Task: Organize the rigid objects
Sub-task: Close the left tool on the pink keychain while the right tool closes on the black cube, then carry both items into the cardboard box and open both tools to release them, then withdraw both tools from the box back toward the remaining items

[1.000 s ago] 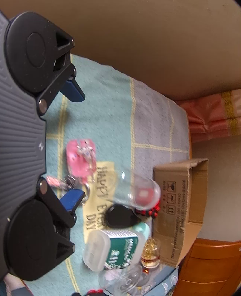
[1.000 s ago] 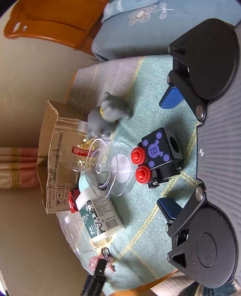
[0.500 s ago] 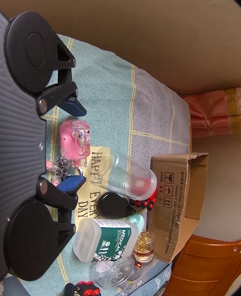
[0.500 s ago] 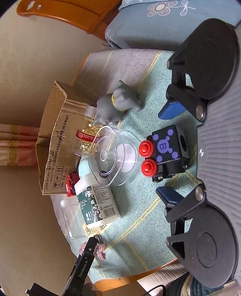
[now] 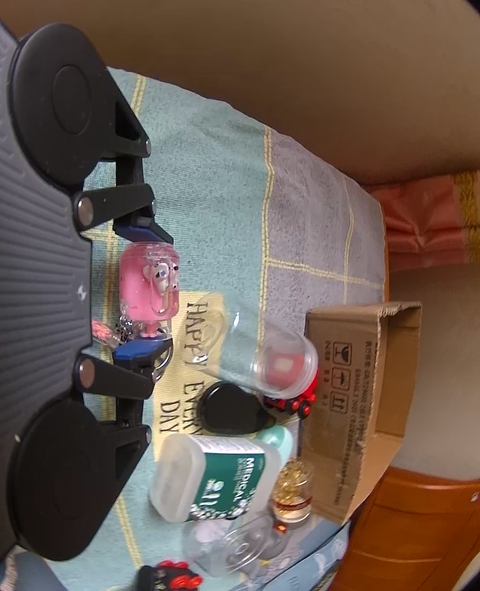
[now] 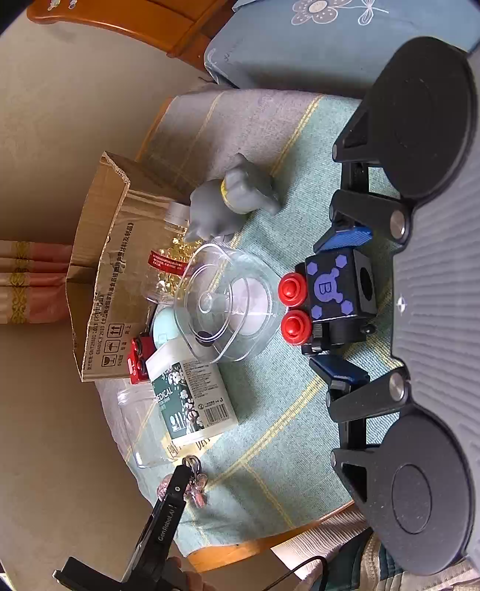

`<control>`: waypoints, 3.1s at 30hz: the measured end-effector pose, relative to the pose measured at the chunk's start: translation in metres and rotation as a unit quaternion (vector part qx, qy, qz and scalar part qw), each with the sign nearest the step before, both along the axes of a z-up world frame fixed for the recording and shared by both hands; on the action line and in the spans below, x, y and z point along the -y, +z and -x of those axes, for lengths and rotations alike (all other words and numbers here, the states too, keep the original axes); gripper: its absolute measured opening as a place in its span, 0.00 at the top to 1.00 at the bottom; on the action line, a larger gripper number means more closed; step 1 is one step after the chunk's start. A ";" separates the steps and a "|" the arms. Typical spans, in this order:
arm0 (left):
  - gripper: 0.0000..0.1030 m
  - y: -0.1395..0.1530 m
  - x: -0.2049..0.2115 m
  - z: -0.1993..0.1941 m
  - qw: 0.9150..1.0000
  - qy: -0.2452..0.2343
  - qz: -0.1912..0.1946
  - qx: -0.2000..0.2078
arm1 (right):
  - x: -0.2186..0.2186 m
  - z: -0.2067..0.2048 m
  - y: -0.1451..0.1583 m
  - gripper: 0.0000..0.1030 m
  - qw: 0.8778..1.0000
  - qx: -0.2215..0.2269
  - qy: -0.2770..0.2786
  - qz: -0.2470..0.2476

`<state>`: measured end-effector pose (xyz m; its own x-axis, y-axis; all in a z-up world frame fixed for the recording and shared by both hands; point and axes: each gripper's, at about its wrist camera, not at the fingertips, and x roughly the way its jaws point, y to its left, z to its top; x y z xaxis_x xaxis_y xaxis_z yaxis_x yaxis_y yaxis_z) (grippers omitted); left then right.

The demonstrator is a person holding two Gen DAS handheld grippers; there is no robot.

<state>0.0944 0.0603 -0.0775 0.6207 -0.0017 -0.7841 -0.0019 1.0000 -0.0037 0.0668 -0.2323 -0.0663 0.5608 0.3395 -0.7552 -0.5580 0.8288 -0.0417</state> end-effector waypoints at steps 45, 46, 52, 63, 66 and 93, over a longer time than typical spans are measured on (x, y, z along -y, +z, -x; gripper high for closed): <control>0.52 0.156 0.049 -0.166 0.976 -0.203 -0.050 0.056 | -0.042 -0.142 0.136 0.46 0.998 0.052 -0.029 -0.009; 0.52 0.154 0.050 -0.177 0.977 -0.199 -0.050 0.055 | -0.042 -0.150 0.136 0.46 0.998 0.047 -0.035 -0.012; 0.51 0.135 0.055 -0.227 0.983 -0.177 -0.046 0.028 | -0.047 -0.196 0.133 0.46 0.998 0.022 -0.062 -0.013; 0.16 0.102 0.060 -0.288 0.992 -0.123 -0.032 0.012 | -0.062 -0.250 0.123 0.46 0.996 -0.007 -0.085 -0.013; 0.11 0.103 0.056 -0.289 0.994 -0.092 -0.043 0.037 | -0.065 -0.258 0.119 0.46 0.996 -0.011 -0.088 -0.010; 0.04 0.107 0.053 -0.182 0.978 -0.168 -0.092 0.078 | -0.060 -0.259 0.118 0.00 0.987 0.005 -0.160 -0.017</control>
